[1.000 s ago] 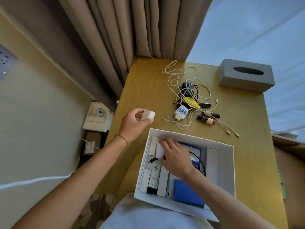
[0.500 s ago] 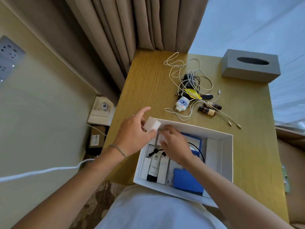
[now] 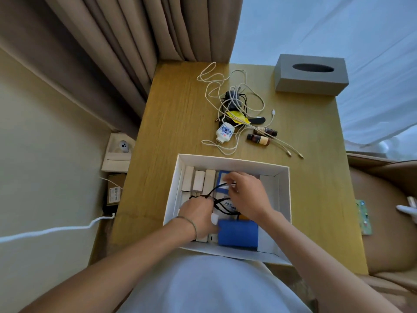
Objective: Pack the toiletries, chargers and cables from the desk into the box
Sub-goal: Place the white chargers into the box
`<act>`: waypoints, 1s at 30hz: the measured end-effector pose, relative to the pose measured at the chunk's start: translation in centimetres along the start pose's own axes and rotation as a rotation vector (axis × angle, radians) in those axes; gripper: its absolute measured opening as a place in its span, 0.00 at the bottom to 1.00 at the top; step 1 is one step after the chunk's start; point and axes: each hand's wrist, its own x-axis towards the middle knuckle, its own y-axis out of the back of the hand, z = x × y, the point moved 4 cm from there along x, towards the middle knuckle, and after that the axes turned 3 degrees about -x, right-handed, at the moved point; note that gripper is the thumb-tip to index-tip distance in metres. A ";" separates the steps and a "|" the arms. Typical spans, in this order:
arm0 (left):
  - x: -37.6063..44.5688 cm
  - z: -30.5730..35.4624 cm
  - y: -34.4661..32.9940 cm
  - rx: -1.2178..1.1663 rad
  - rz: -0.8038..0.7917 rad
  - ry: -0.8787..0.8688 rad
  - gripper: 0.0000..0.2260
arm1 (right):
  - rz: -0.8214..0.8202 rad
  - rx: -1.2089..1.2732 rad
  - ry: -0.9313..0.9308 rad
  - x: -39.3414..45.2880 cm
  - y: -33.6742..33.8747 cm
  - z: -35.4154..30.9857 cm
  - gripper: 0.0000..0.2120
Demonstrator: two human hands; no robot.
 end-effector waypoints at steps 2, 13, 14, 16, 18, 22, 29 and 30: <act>0.4 0.0 -1.0 0.056 -0.036 0.000 0.27 | -0.002 0.012 -0.003 -0.2 0.0 0.0 0.15; 0.7 0.3 -2.2 0.053 -0.069 0.012 0.29 | -0.001 0.050 -0.010 -0.6 1.0 0.0 0.15; 0.5 0.4 -1.9 0.055 -0.056 0.007 0.27 | 0.004 0.046 -0.009 -0.5 1.3 -0.1 0.15; -0.1 0.6 -1.0 0.080 -0.002 -0.009 0.25 | 0.038 0.050 -0.001 -0.3 2.2 -0.6 0.13; -0.8 0.8 0.7 0.092 0.113 -0.048 0.21 | 0.092 0.076 0.014 0.3 3.8 -1.2 0.11; -1.5 1.6 6.1 -0.086 0.373 -0.166 0.09 | 0.209 0.127 0.001 3.1 7.7 -1.5 0.10; 4.3 1.1 14.4 -0.204 0.592 -0.129 0.05 | 0.238 0.157 -0.166 10.7 10.4 1.0 0.12; 5.7 0.7 14.9 -0.200 0.572 -0.098 0.06 | 0.223 0.163 -0.199 12.0 10.4 1.6 0.12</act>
